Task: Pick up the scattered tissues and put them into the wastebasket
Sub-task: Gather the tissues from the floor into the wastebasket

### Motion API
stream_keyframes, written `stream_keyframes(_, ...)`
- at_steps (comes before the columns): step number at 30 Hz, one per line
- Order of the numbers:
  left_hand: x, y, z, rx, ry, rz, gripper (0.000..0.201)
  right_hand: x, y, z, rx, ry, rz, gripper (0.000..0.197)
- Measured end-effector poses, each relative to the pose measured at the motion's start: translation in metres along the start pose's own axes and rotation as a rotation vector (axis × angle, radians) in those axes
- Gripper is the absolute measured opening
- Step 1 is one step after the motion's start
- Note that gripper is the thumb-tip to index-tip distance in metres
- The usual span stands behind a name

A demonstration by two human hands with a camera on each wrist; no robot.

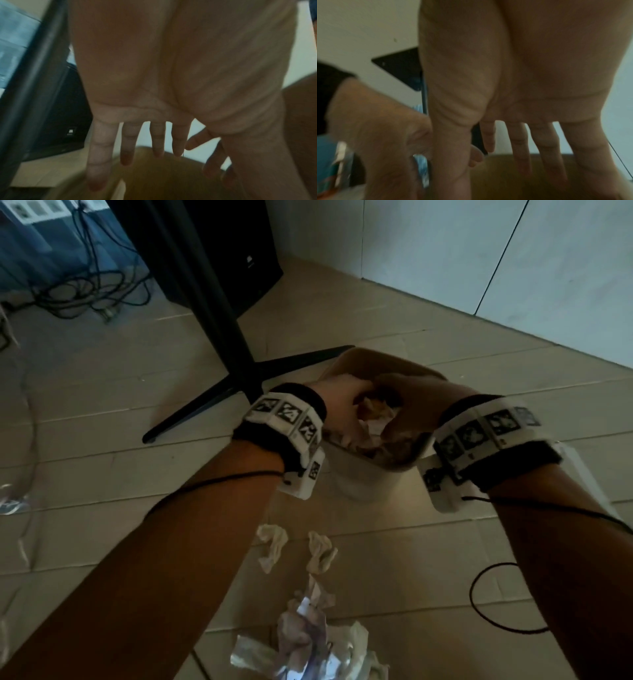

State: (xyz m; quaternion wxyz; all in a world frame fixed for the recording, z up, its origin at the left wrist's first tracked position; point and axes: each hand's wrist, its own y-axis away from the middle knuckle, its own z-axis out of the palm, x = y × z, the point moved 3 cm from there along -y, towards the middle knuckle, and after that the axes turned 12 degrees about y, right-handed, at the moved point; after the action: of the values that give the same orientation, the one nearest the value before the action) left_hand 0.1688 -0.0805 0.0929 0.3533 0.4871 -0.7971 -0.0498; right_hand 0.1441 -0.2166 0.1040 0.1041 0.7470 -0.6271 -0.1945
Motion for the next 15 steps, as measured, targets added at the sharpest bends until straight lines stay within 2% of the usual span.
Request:
stream_keyframes(2,0.007,0.031,-0.018,0.153,0.188,0.018,0.088,0.004,0.019,-0.016,0.029,-0.110,0.001,0.088)
stream_keyframes(3,0.009,0.048,-0.023,0.235,0.307,0.025,0.087,0.006,0.028,-0.018,0.052,-0.165,0.012,0.085)
stream_keyframes(6,-0.004,0.095,-0.015,0.521,0.673,0.043,0.061,0.003,0.064,-0.018,0.263,-0.304,0.033,0.067)
stream_keyframes(8,-0.025,0.120,0.006,0.727,0.717,-0.019,0.047,-0.012,0.089,-0.009,0.378,-0.394,0.004,0.050)
stream_keyframes(10,-0.054,0.137,0.040,0.824,0.723,-0.147,0.040,-0.036,0.105,0.013,0.382,-0.496,-0.070,0.038)
stream_keyframes(12,-0.093,0.141,0.083,0.763,0.642,-0.339,0.039,-0.061,0.109,0.048,0.307,-0.521,-0.148,0.030)
stream_keyframes(15,-0.150,0.130,0.152,0.381,0.418,-0.601,0.061,-0.090,0.091,0.121,0.107,-0.518,-0.216,0.030)
